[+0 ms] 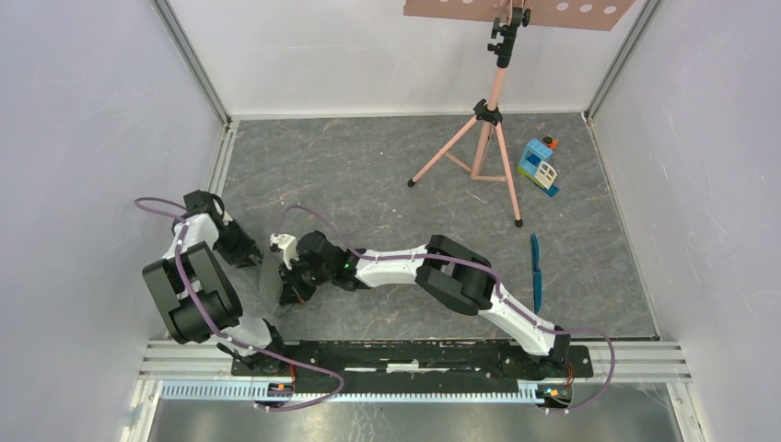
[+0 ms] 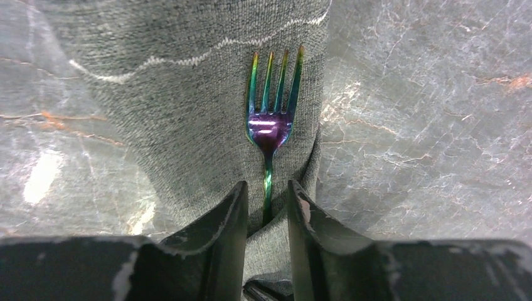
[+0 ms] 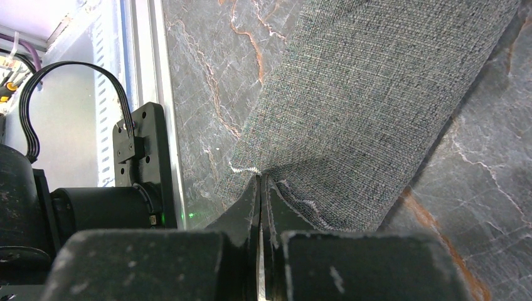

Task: Fold the napkin into a case and place the utensils inside
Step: Insert the fork into the folded napkin.

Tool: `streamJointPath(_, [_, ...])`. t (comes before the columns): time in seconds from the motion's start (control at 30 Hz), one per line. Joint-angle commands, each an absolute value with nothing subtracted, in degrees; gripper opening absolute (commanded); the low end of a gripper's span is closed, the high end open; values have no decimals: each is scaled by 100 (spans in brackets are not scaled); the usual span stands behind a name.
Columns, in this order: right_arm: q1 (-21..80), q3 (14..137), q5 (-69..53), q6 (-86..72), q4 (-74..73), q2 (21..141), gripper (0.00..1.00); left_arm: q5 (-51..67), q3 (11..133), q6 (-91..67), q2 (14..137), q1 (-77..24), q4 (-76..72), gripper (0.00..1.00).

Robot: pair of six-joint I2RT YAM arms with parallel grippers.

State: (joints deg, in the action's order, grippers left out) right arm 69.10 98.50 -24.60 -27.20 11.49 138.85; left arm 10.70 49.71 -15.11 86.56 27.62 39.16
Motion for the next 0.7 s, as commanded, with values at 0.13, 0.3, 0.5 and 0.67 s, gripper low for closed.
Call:
streamJointPath(0.13, [6899,10005,-2433,-2672,984,14106,0,608,5351,-1491,8097,2751,4072,40])
streamJointPath(0.3, [6899,9914,-2386,-2556,969,13988,14,651,5247,-1528,7403,2485,3896,44])
streamJointPath(0.5, [6828,9721,-2068,-1889,533,13258,47,952,5454,-1654,6267,1821,3735,47])
streamJointPath(0.67, [6475,9256,-1933,-1596,237,12162,59,1560,5782,-1439,5405,1633,3681,51])
